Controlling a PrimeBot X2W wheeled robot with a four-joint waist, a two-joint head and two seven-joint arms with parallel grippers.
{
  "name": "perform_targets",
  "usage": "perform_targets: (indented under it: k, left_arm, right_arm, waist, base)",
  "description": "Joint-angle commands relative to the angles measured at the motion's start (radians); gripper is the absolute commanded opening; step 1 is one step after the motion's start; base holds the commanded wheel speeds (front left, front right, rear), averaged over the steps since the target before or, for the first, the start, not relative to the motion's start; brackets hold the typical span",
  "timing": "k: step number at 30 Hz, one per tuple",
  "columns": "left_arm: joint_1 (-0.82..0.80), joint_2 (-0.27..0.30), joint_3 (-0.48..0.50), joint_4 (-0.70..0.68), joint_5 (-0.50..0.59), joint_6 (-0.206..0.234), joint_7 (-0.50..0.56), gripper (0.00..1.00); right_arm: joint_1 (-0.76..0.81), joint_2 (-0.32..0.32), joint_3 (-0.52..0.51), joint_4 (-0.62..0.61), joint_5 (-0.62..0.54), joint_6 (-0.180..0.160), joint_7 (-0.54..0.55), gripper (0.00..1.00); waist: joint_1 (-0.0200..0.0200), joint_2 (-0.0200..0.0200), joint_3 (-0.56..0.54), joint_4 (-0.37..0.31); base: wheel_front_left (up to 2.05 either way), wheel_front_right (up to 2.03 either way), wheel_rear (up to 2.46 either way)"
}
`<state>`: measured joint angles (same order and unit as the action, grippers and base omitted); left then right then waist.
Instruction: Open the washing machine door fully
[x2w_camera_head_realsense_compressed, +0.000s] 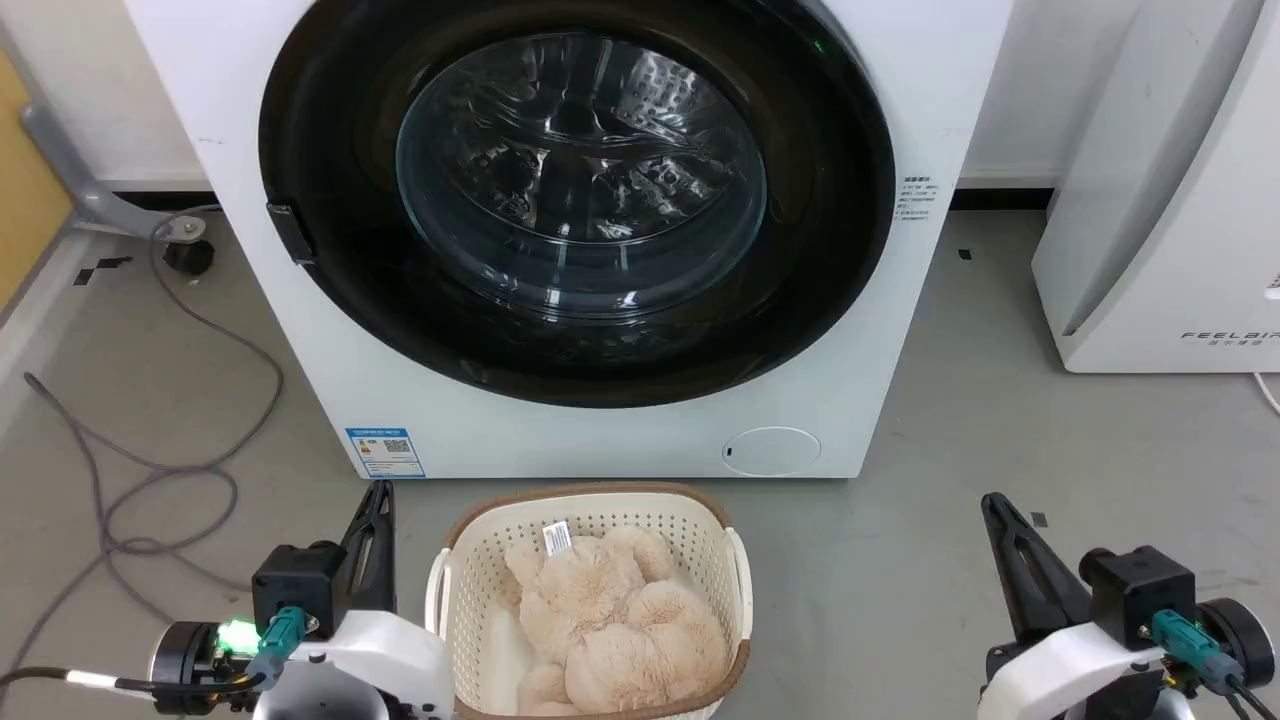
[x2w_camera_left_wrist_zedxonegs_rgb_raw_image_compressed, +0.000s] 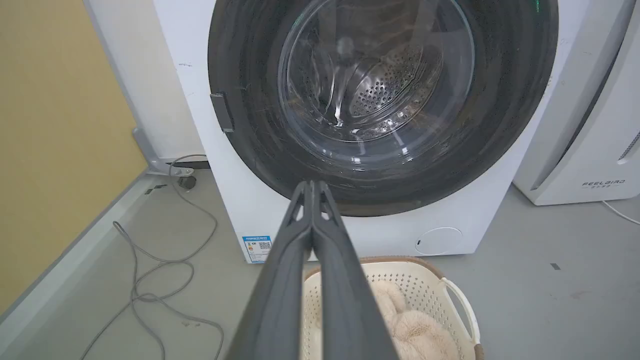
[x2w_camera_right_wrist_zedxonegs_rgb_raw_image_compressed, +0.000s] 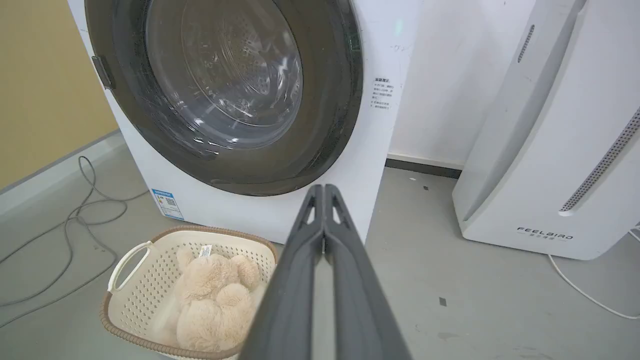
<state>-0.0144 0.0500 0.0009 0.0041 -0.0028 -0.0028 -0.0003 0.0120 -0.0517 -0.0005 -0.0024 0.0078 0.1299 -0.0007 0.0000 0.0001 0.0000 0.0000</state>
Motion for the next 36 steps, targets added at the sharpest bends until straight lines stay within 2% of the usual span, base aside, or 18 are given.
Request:
perform_targets:
  k: [1,16,17,36]
  left_arm:
    - [0.014,0.000,-0.001,-0.004,0.003,0.003,0.000,0.00]
    - [0.014,0.000,-0.001,-0.004,0.003,0.003,0.000,0.00]
    - [0.000,0.000,0.000,0.000,0.000,0.000,0.000,1.00]
    - [-0.004,0.000,-0.017,-0.002,-0.004,0.024,-0.034,1.00]
  right_arm:
    - [-0.012,0.001,0.000,0.002,-0.008,0.001,0.001,0.00]
    - [-0.012,0.001,0.000,0.002,-0.008,0.001,0.001,0.00]
    - [0.000,0.000,0.000,0.000,0.000,0.000,0.000,1.00]
    - [0.006,0.000,-0.017,-0.031,0.083,0.000,-0.033,1.00]
  waist:
    - [0.0000,-0.0001,0.000,0.000]
    - [0.0000,-0.0001,0.000,0.000]
    - [0.0000,-0.0001,0.000,0.000]
    - [0.0000,-0.0001,0.004,-0.001]
  base:
    - [0.00,0.00,0.00]
    - [0.00,0.00,0.00]
    - [0.00,0.00,0.00]
    - [0.00,0.00,0.00]
